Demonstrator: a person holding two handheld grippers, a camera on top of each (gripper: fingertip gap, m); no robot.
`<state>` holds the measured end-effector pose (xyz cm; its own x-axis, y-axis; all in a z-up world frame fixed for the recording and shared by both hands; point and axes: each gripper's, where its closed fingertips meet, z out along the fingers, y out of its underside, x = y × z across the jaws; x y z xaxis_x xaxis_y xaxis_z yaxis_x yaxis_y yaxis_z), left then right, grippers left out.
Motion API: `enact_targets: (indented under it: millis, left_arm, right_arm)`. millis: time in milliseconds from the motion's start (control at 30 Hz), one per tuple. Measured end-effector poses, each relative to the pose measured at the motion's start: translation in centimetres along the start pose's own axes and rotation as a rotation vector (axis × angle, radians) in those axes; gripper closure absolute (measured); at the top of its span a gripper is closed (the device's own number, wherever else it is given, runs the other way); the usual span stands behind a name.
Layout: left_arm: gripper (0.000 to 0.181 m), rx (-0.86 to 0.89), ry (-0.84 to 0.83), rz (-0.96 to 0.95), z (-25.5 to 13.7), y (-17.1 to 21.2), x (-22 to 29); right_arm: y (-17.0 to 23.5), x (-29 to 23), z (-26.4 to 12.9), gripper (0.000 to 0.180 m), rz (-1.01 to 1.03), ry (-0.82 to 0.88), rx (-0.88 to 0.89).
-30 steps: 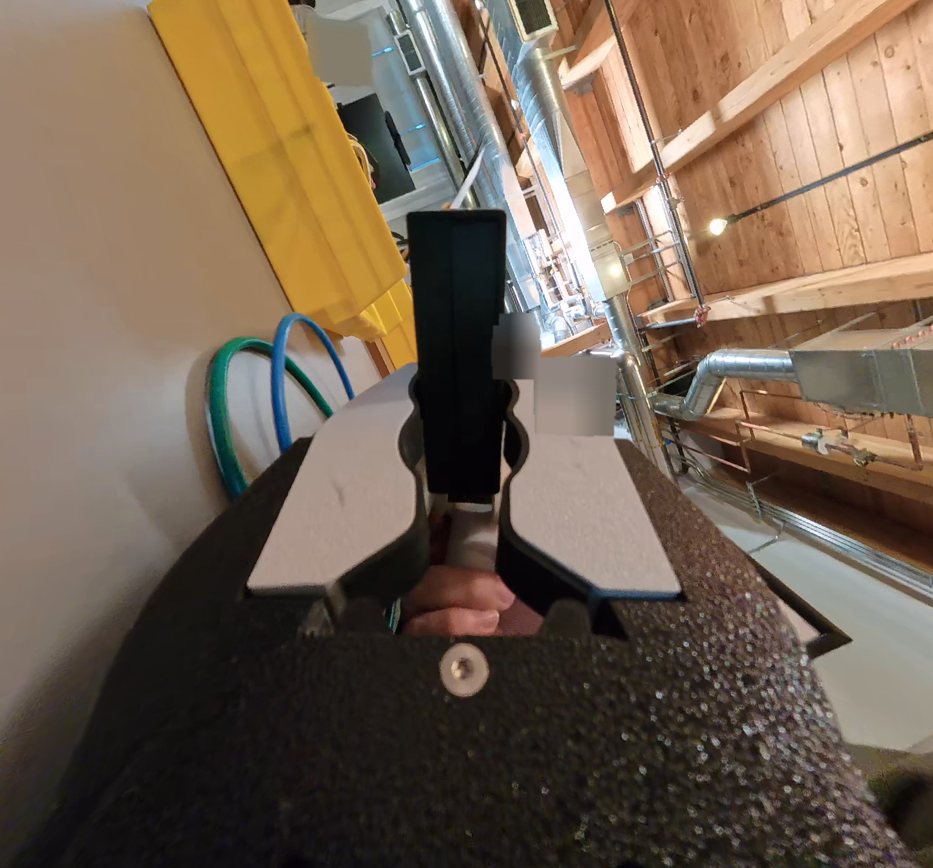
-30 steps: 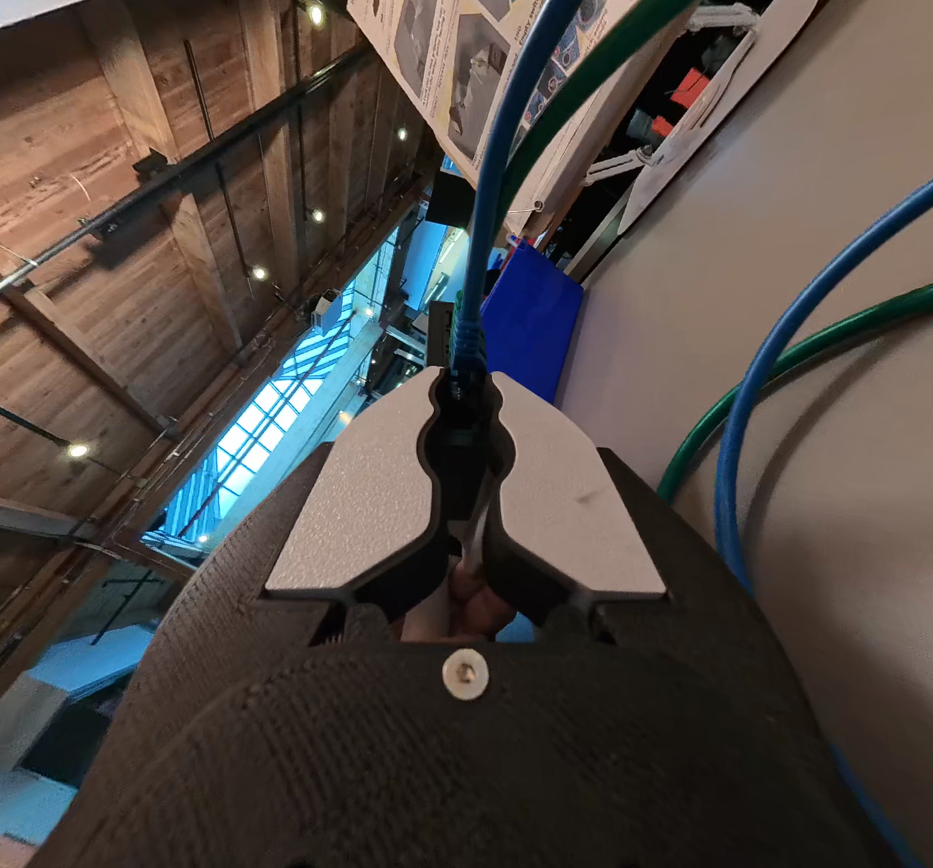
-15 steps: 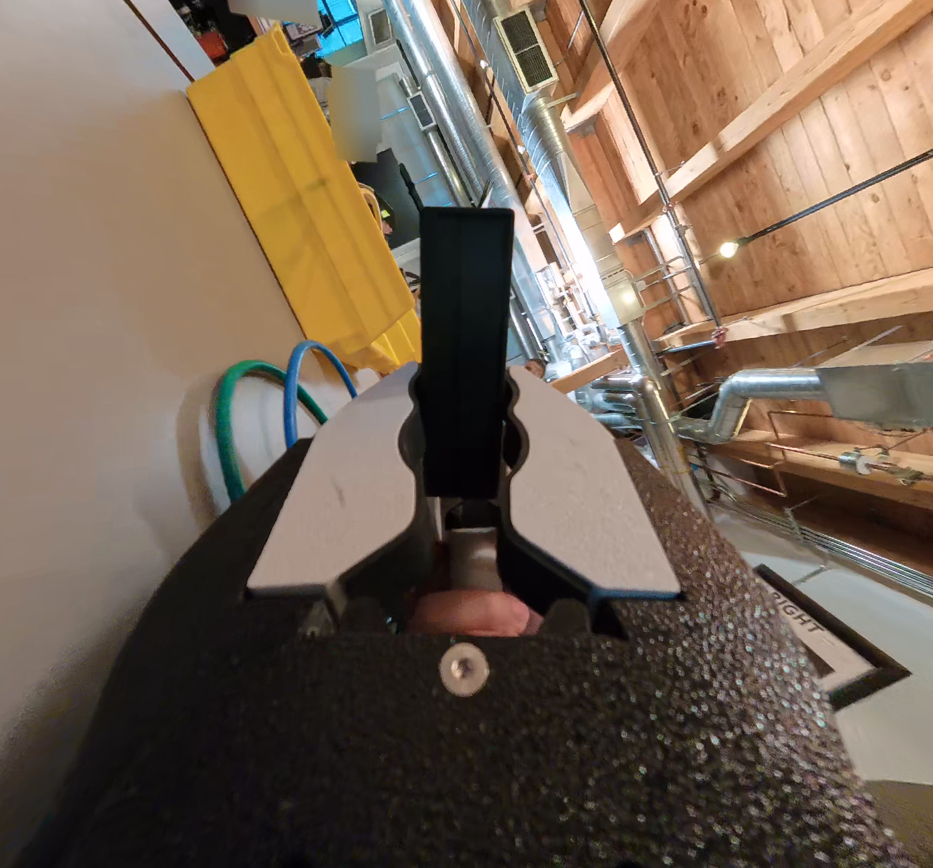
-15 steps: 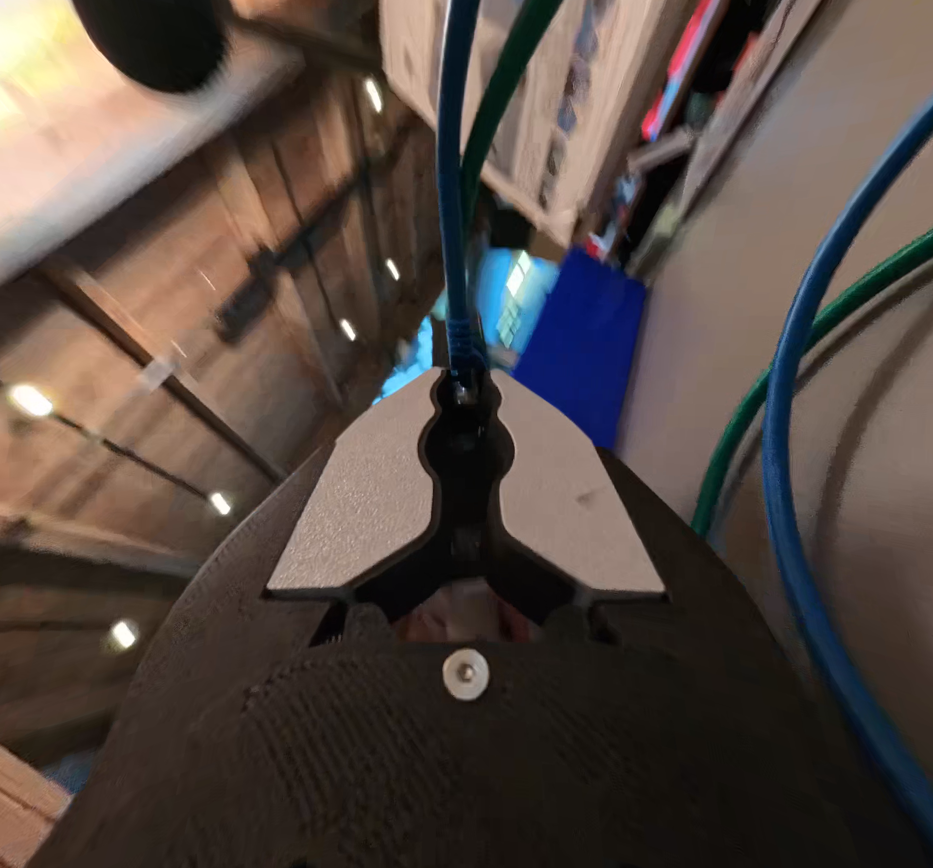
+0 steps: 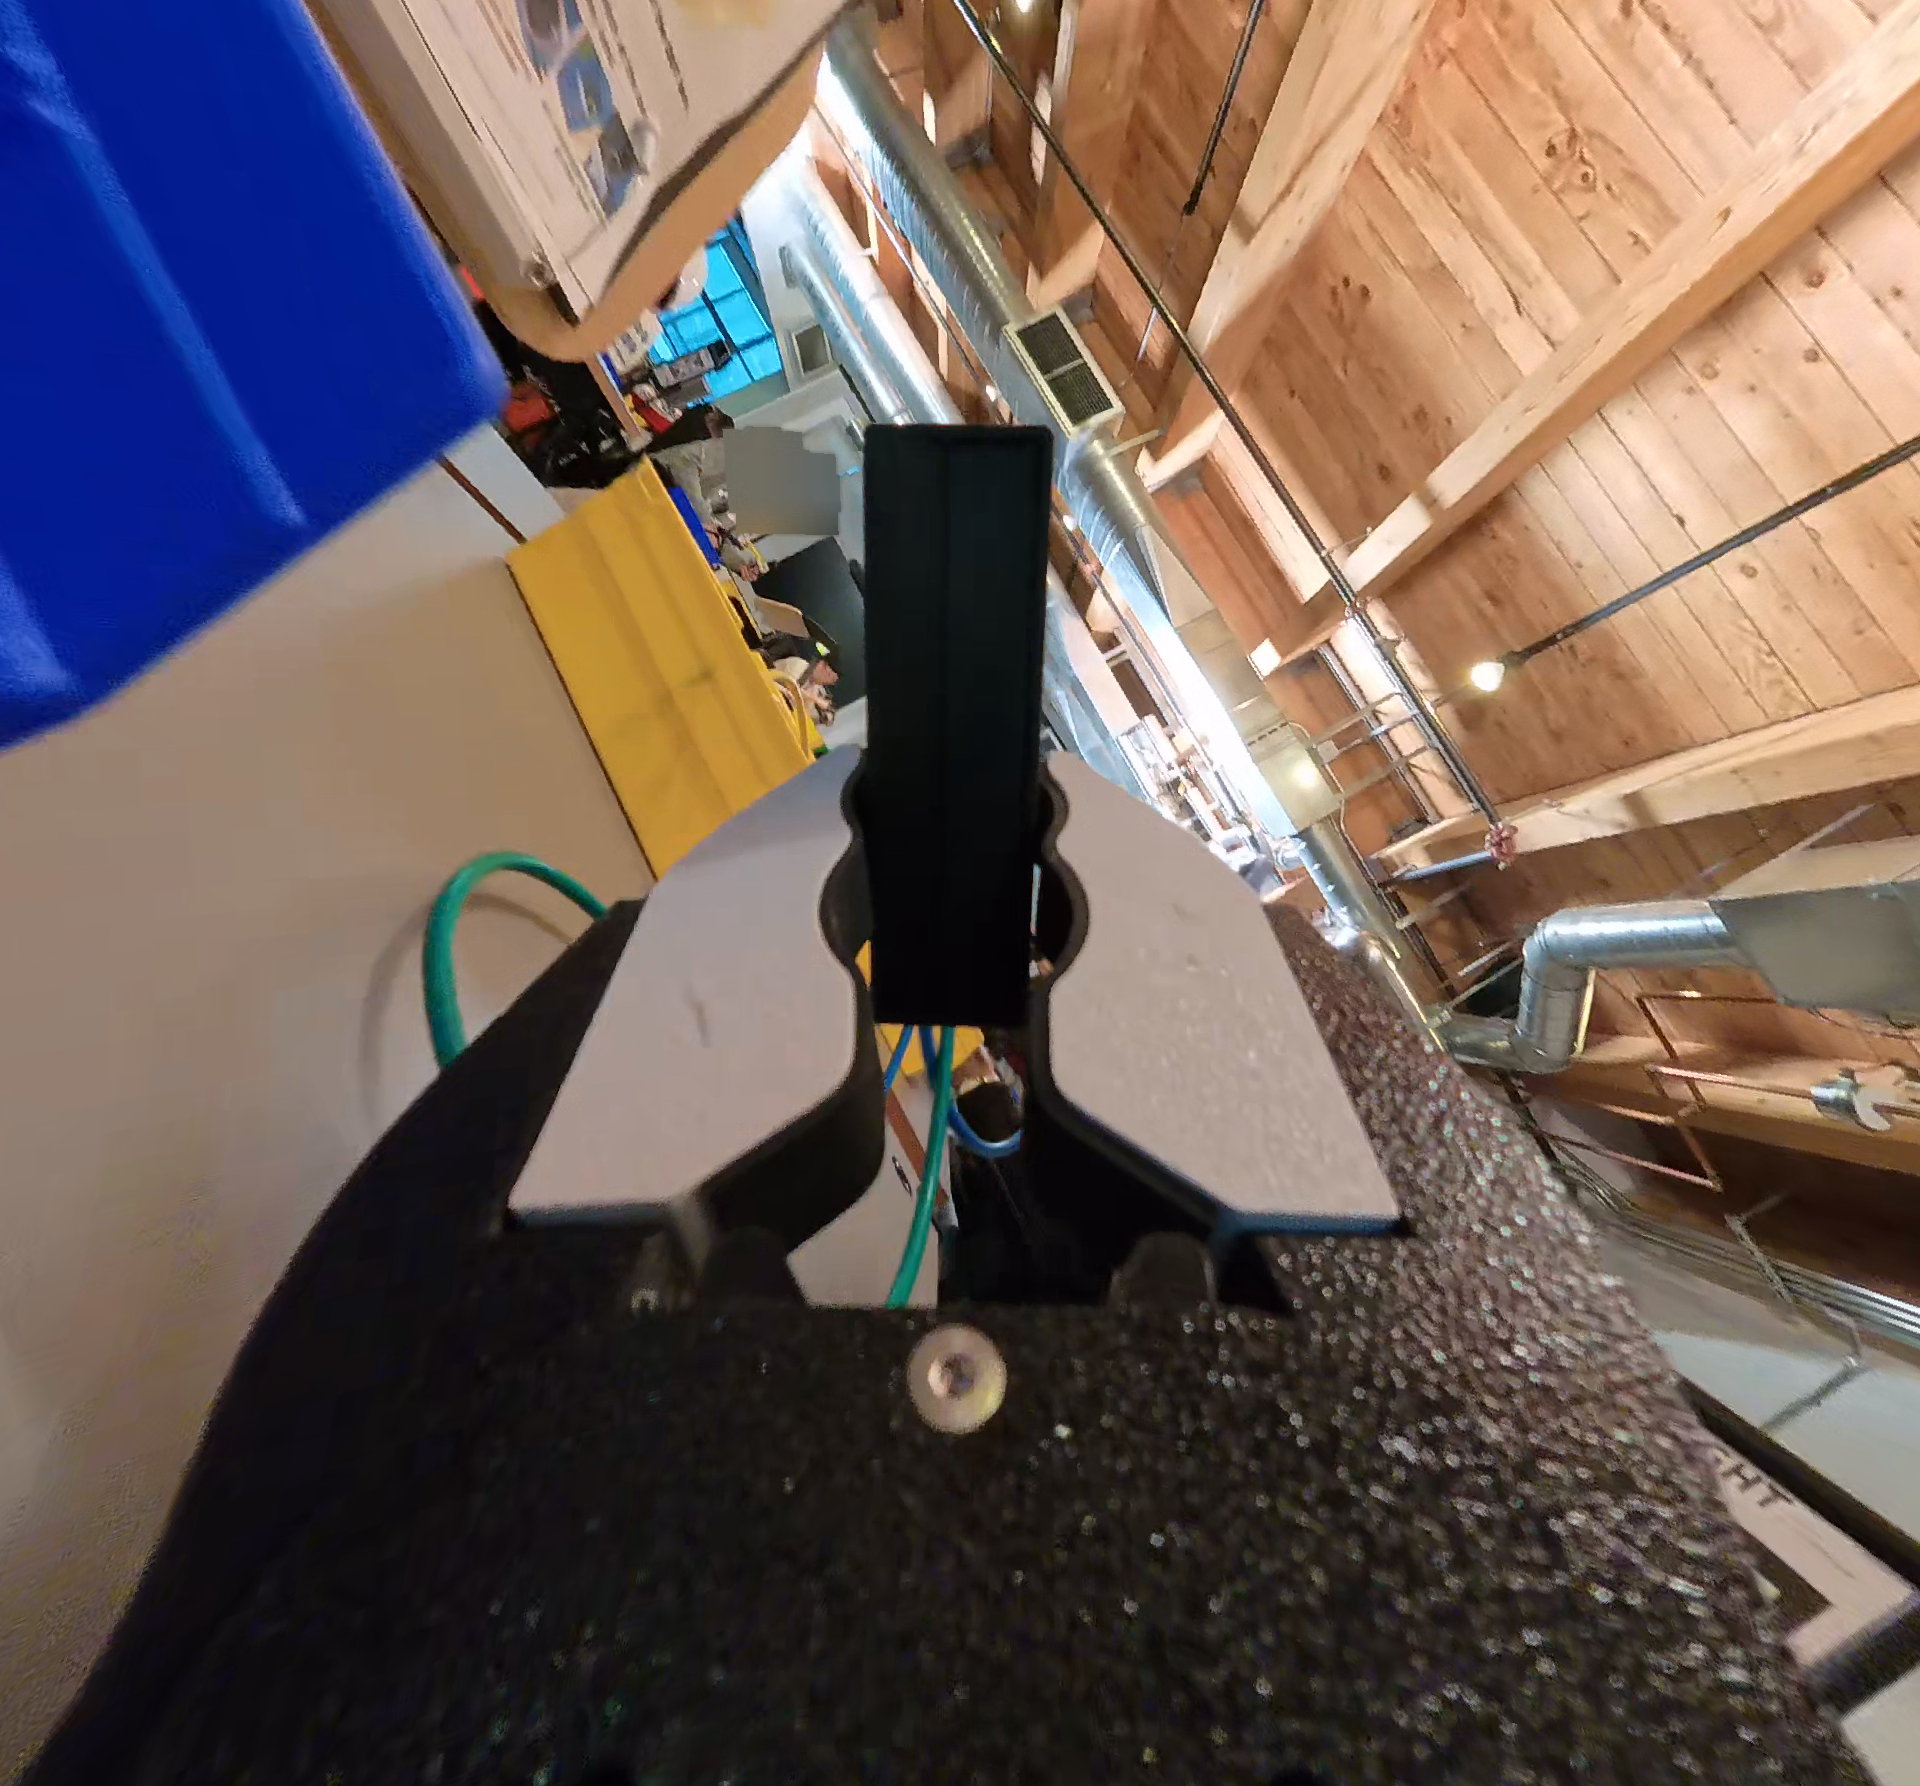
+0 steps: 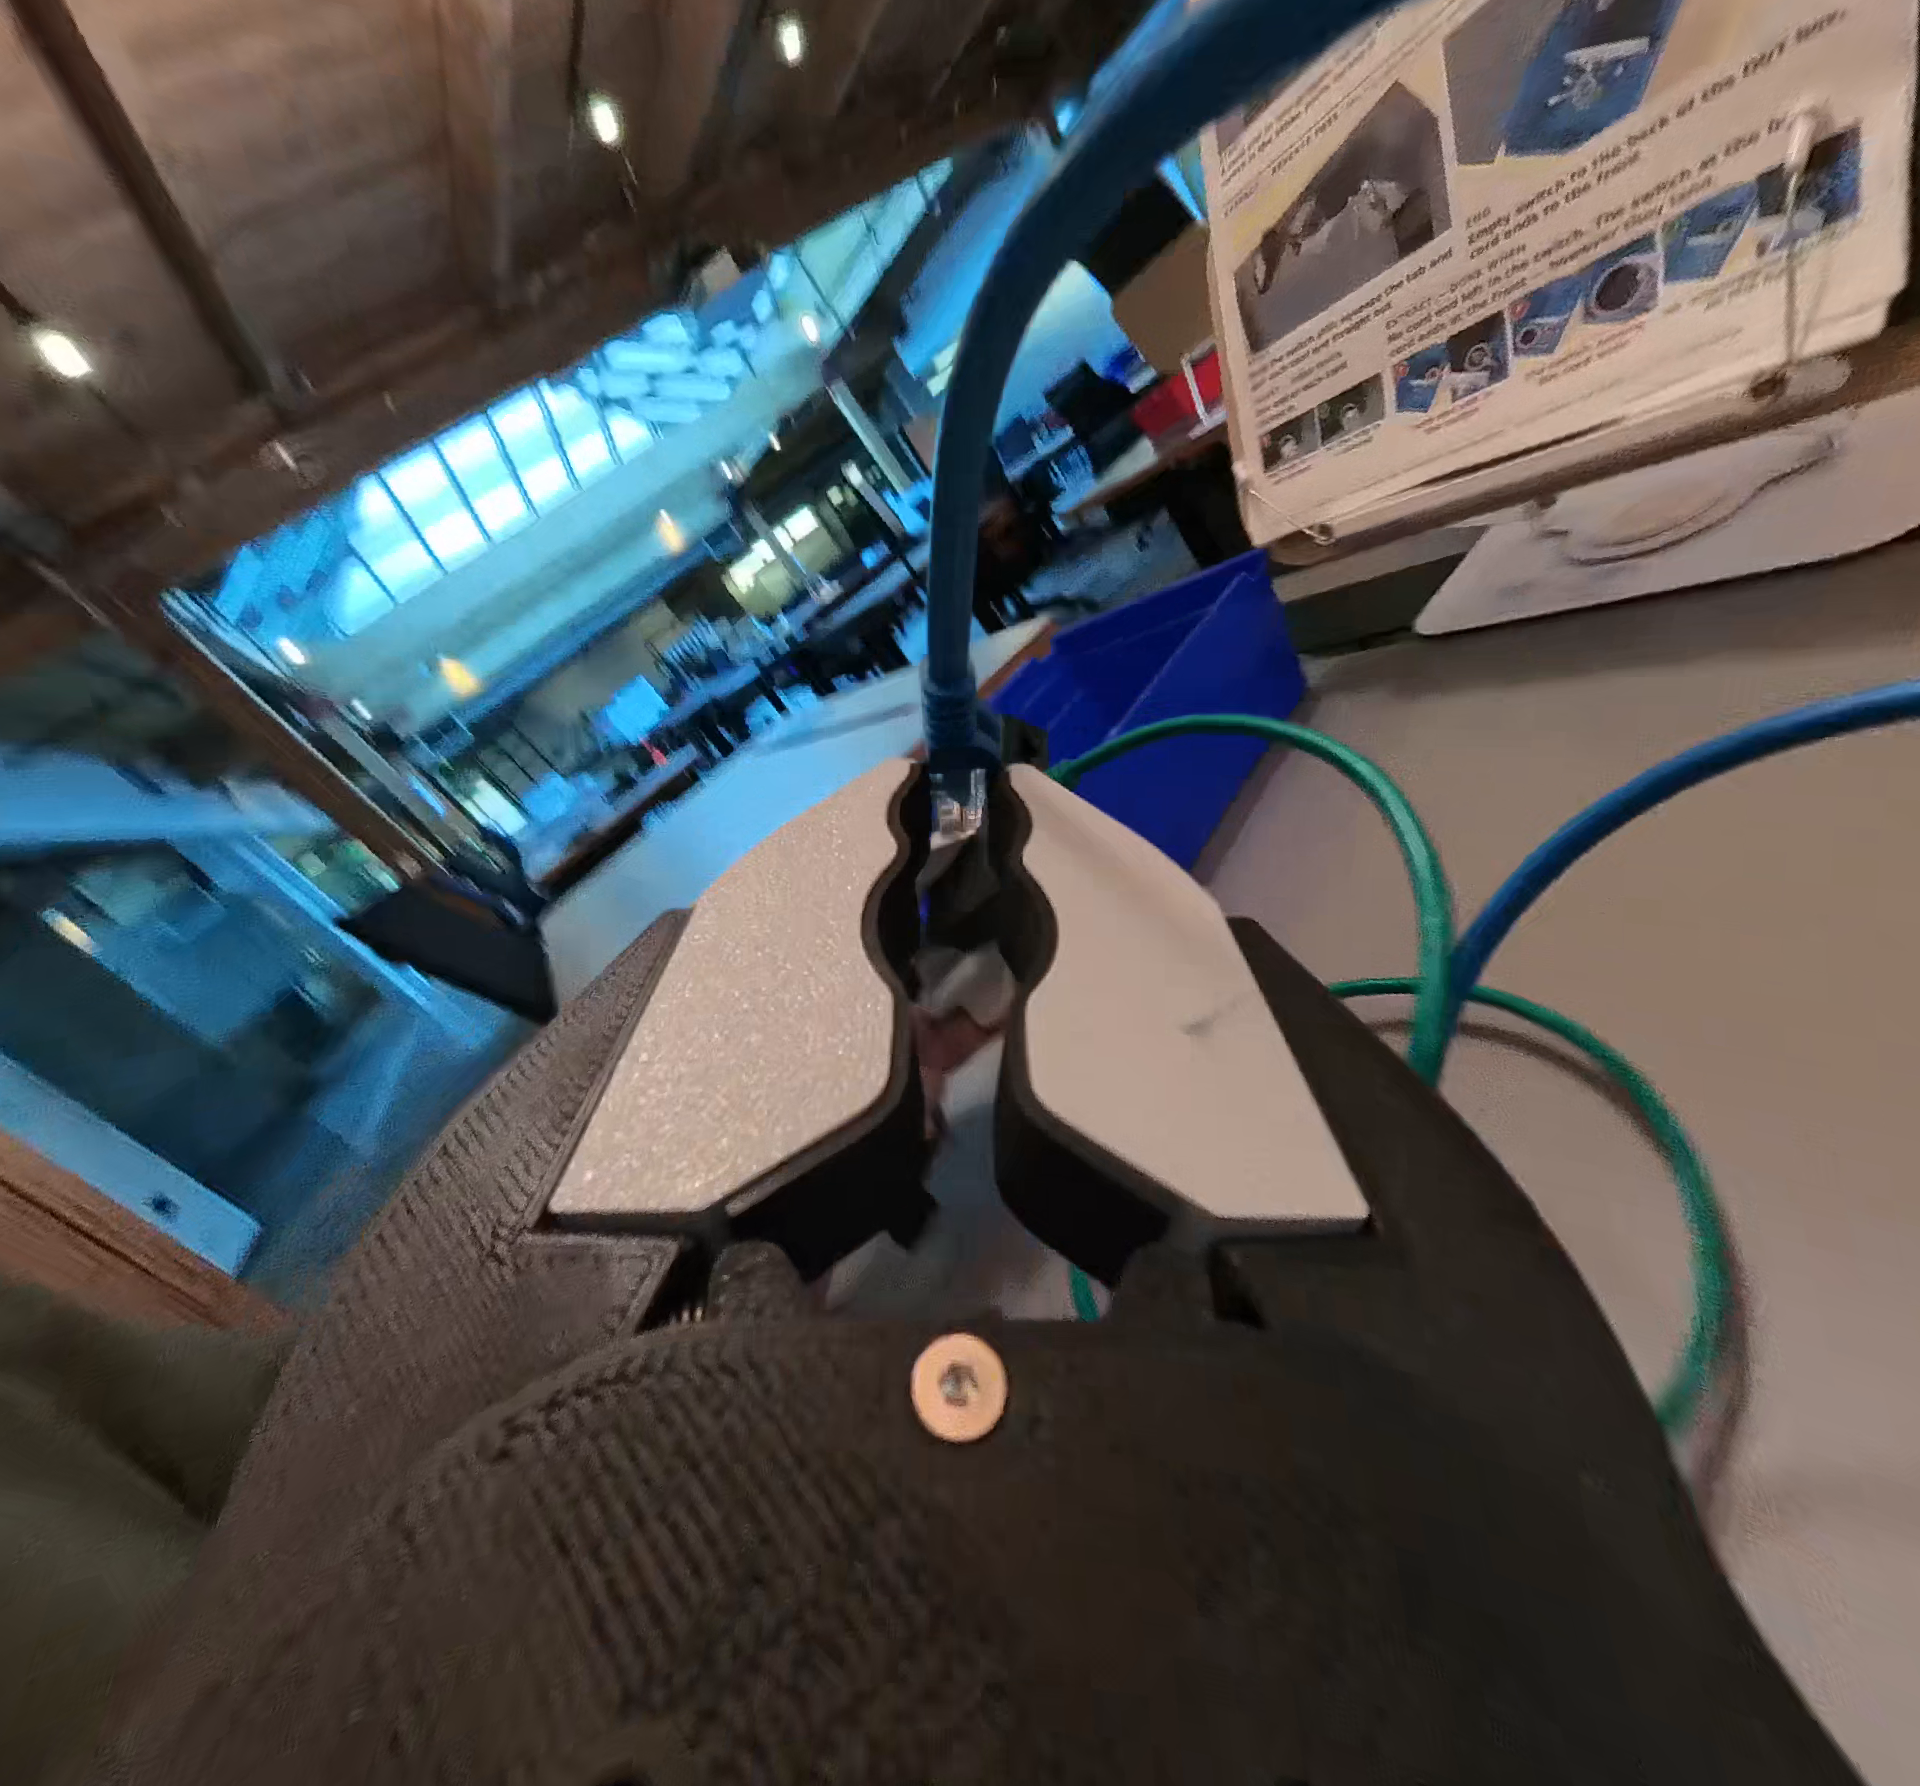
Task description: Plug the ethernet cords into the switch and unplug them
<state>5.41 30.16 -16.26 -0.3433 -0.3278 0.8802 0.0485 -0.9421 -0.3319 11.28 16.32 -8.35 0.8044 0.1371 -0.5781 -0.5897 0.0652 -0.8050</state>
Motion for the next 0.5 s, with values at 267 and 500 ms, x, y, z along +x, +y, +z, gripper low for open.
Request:
enact_targets:
  millis: [267, 500]
  left_arm:
    - [0.154, 0.036, -0.006, 0.027, -1.0, -2.2, 0.2]
    - [0.154, 0.012, 0.004, 0.002, -0.7, -1.9, 0.1]
  right_arm:
    - [-5.1, 4.8, -3.1, 0.168, -0.452, 0.25, -0.442]
    - [-11.0, 9.4, -4.7, 0.168, -0.6, 0.419, -0.739]
